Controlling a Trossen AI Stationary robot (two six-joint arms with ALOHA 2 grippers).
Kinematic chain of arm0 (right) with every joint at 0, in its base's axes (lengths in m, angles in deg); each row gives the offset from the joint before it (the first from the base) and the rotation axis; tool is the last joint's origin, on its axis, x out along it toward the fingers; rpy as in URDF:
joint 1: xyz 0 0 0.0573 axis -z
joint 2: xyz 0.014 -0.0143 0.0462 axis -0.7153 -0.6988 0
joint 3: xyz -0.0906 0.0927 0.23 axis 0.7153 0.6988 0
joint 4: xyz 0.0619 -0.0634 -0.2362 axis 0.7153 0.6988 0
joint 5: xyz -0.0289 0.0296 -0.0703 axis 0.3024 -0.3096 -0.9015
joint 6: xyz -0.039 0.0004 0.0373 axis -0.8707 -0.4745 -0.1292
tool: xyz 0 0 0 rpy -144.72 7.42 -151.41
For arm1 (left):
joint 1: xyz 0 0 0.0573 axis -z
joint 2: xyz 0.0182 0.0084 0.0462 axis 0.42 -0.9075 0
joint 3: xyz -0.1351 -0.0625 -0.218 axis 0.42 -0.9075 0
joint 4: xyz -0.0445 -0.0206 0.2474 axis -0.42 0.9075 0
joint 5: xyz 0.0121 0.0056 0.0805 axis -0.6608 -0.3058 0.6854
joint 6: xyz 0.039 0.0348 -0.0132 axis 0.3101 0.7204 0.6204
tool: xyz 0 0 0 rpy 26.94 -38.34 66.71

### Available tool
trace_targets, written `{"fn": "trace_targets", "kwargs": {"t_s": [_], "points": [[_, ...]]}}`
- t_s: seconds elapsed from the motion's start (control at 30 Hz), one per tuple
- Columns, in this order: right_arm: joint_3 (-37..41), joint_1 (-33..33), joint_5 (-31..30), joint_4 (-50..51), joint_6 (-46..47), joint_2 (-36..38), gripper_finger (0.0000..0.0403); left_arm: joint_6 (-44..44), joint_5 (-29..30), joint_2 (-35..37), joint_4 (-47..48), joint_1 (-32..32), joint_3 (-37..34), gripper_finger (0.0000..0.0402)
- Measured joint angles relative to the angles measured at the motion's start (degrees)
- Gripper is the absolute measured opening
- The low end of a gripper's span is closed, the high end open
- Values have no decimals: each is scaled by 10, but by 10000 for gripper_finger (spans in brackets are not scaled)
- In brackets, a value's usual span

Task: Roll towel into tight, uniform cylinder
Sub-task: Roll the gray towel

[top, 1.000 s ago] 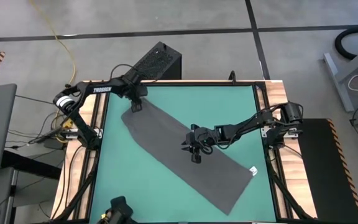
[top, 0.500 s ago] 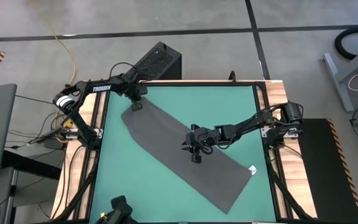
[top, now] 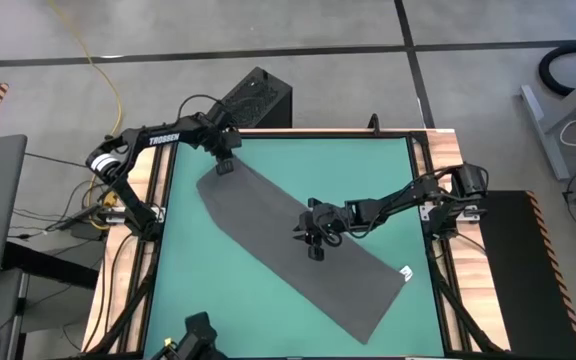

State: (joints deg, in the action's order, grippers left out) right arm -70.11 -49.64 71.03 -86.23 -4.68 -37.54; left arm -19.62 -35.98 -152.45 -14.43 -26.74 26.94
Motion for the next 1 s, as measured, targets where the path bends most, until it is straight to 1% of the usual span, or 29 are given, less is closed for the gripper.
{"fn": "trace_targets", "kwargs": {"t_s": [0.07, 0.13, 0.3, 0.43, 0.57, 0.77, 1.0], "points": [[0, 0, 0, 0, 1, 0, 132, -1, 14, 0, -6, 0, 0, 0], [0, -1, 0, 0, 3, 0, 132, -1, 16, 1, -9, 0, 0, 0], [0, -7, -2, 33, 10, 0, 132, 5, -28, 21, -11, -2, 1, 0], [0, -9, -25, 76, 30, 0, 132, 16, -79, 34, -18, -2, 1, 0], [0, -9, -46, 82, 38, 0, 132, 20, -112, 43, -28, -2, 1, 0], [0, -9, -46, 107, 48, 0, 132, 24, -176, 70, -41, -3, 0, 0], [0, -10, -48, 125, 63, 0, 132, 34, -178, 102, -48, -10, 0, 0]]}}
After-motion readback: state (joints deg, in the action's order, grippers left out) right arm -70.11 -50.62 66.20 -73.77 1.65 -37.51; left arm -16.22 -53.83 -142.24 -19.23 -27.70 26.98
